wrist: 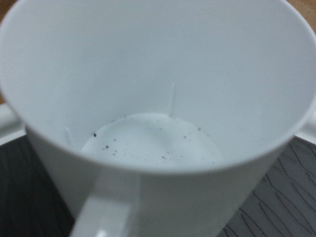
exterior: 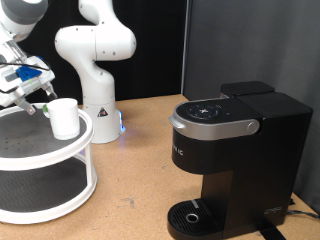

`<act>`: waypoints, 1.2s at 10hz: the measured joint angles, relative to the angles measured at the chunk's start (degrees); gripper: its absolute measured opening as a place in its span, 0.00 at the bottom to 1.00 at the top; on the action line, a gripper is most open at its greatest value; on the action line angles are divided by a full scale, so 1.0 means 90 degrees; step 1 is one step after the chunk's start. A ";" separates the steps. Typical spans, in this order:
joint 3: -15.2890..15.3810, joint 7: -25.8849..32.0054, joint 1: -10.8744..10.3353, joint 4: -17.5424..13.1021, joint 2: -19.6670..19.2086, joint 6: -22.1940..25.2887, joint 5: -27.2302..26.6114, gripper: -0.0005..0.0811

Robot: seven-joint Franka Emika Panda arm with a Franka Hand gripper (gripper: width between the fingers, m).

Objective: Make a cup of coffee with the keurig machine

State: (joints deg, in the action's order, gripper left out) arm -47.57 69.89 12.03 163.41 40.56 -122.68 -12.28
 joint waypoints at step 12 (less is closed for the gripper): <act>-0.0054 0.0133 -0.0115 0.0180 -0.0060 -0.0203 0.0014 0.26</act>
State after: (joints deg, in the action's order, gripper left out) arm -48.06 71.08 11.00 165.03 40.03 -124.50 -12.15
